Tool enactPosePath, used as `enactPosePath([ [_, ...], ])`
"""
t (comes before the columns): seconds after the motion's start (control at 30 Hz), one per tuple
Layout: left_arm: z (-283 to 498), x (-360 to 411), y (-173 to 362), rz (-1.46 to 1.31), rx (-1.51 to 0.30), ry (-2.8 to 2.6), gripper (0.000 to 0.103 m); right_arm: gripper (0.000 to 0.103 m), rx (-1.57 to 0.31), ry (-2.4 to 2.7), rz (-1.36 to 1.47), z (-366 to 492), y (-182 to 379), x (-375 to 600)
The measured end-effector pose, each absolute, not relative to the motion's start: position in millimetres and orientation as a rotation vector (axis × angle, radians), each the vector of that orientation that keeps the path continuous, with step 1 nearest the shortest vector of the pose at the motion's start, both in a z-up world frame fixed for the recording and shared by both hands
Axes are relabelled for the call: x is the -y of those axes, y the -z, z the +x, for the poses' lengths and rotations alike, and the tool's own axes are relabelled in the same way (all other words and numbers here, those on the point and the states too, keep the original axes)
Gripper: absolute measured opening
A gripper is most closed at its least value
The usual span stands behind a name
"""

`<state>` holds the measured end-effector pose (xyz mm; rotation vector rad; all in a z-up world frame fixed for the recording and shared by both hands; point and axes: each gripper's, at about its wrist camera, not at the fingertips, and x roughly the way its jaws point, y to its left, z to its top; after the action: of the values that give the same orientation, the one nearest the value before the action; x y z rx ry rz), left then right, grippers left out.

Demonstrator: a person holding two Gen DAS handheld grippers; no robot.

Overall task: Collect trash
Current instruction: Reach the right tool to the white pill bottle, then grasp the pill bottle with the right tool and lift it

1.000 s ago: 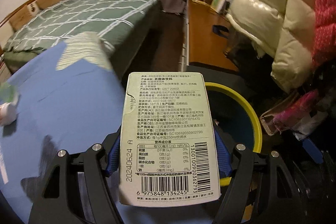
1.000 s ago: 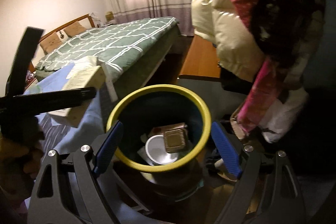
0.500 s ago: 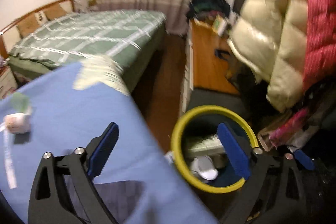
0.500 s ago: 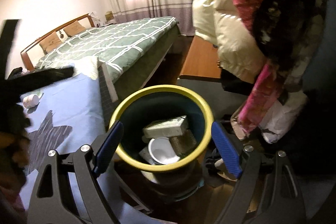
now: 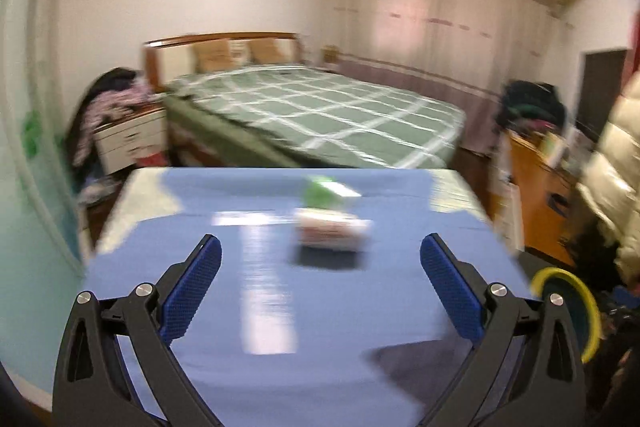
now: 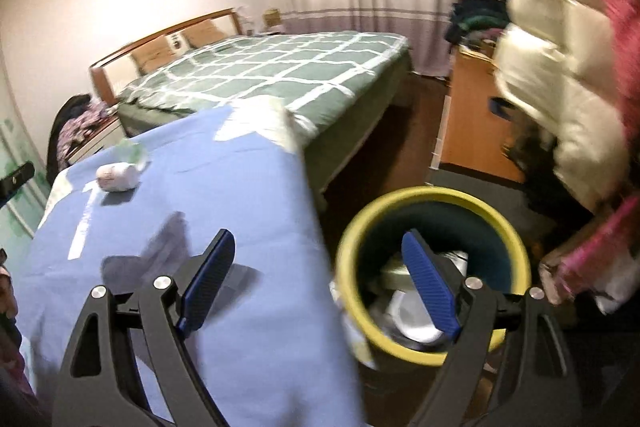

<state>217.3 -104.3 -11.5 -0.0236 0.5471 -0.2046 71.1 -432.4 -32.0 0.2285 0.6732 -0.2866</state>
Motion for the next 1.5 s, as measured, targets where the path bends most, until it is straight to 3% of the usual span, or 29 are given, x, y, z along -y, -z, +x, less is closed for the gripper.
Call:
enactPosePath([
  [0.2, 240, 2, 36, -0.089, -0.533, -0.014, 0.098, 0.081, -0.681, 0.174, 0.203, 133, 26, 366],
  [0.43, 242, -61, 59, -0.187, -0.539, -0.114, 0.098, 0.081, -0.719, 0.030, 0.192, 214, 34, 278],
  [1.07, 233, -56, 70, -0.261, -0.582, -0.118, 0.098, 0.093, -0.815, 0.150, 0.196, 345, 78, 195],
  [1.23, 235, -52, 72, -0.259, -0.595, -0.108, 0.098, 0.093, -0.848, 0.183, 0.197, 359, 90, 194],
  [1.27, 235, -52, 72, -0.259, -0.596, -0.106, 0.098, 0.091, -0.852, 0.187, 0.197, 361, 92, 194],
  [1.3, 236, -51, 72, -0.259, -0.598, -0.104, 0.098, 0.083, -0.856, 0.188, 0.195, 362, 94, 195],
  [1.5, 237, -46, 74, -0.248, -0.610, -0.090, 0.098, 0.082, -0.846, 0.154, 0.202, 347, 93, 202],
])
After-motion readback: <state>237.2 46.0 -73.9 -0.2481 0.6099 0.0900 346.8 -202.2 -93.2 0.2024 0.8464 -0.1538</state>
